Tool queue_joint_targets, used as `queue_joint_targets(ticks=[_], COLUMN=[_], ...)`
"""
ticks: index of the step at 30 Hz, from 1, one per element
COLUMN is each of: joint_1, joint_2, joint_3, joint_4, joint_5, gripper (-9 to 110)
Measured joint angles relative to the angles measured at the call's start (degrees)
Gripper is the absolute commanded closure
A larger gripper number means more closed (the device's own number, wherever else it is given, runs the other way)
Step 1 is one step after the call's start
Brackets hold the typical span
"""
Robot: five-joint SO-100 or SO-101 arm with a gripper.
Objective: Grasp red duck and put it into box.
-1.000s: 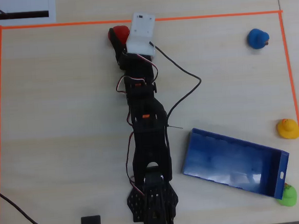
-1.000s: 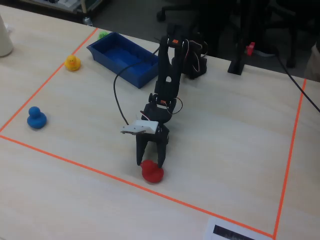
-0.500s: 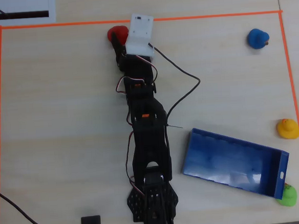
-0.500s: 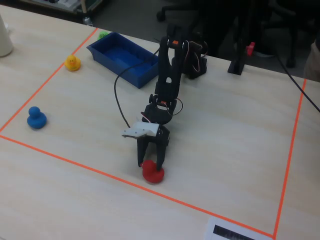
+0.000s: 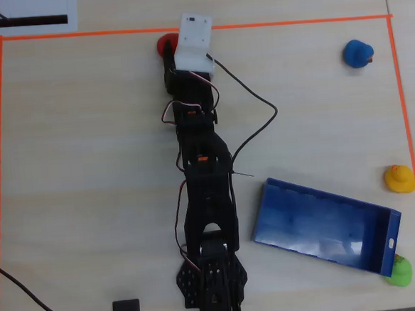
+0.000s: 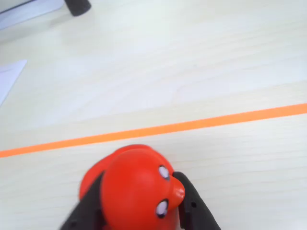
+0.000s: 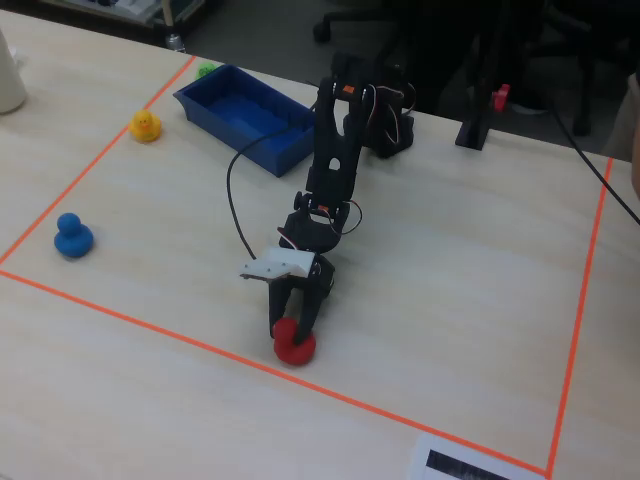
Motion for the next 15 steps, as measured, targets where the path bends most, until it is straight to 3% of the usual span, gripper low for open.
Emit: queue_joint_targets(ticks=[8, 15], joint_1=[1.9, 8.2], joint_2=[5.7, 19.8], joint_3=[-0.1, -7.1], joint_4=[12.1, 42.4], joint_5=[1.1, 7.8], gripper=[101, 101])
